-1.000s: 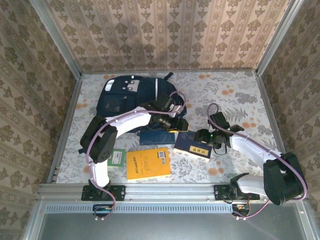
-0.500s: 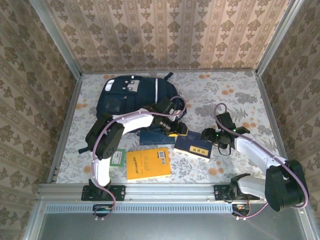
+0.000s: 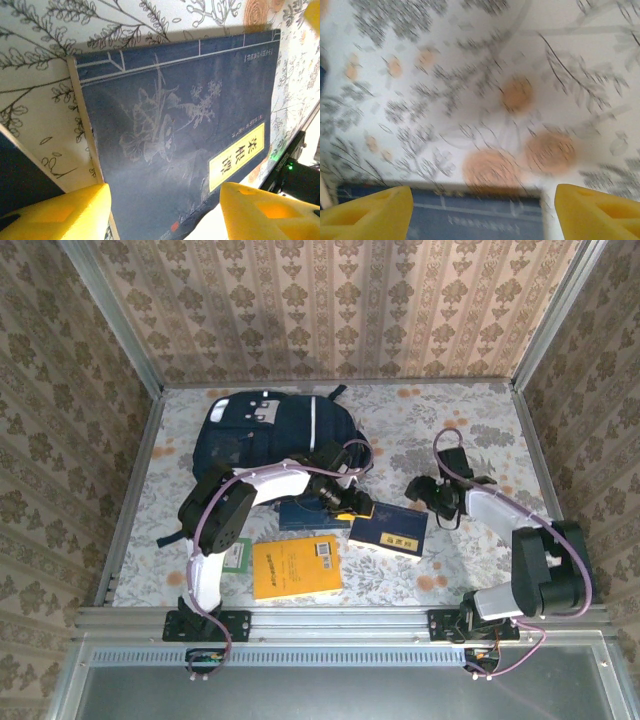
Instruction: Pack books, pencil case, and school supplies into a backpack
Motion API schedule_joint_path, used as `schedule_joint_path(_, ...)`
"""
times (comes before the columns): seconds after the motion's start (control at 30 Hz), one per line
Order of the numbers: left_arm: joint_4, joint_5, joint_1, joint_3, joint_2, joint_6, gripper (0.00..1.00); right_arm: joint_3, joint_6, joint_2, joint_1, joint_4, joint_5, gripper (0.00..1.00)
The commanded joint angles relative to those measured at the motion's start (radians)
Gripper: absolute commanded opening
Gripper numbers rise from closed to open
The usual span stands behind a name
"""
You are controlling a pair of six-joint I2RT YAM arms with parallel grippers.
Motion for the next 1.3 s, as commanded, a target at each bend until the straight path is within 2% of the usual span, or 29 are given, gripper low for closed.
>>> schedule_joint_path(0.0, -0.096, -0.048, 0.007, 0.015, -0.063, 0.072, 0.61, 0.062, -0.040, 0.054, -0.005, 0.022, 0.004, 0.77)
schedule_joint_path(0.07, -0.141, -0.060, 0.007, 0.031, -0.097, 0.104, 0.62, 0.083, -0.050, 0.090, -0.006, 0.019, -0.011, 0.77)
schedule_joint_path(0.3, -0.224, 0.050, -0.049, 0.026, -0.134, 0.188, 0.60, 0.089, -0.026, 0.155, 0.009, 0.039, -0.096, 0.75)
schedule_joint_path(0.43, -0.226, 0.094, -0.091, 0.001, -0.115, 0.191, 0.60, 0.079, -0.020, 0.153, 0.031, 0.034, -0.099, 0.74)
schedule_joint_path(0.67, -0.216, 0.091, -0.125, -0.058, -0.066, 0.176, 0.59, 0.066, -0.014, 0.157, 0.068, 0.011, -0.100, 0.74)
schedule_joint_path(0.93, -0.213, -0.056, -0.094, -0.057, -0.029, 0.162, 0.60, -0.047, -0.026, 0.048, 0.100, -0.021, -0.124, 0.74)
schedule_joint_path(1.07, -0.180, -0.066, -0.069, -0.017, -0.003, 0.137, 0.60, -0.129, -0.019, -0.046, 0.102, -0.042, -0.157, 0.74)
schedule_joint_path(1.27, -0.212, -0.039, -0.070, 0.150, 0.087, 0.140, 0.60, -0.208, 0.014, -0.190, 0.149, -0.086, -0.213, 0.75)
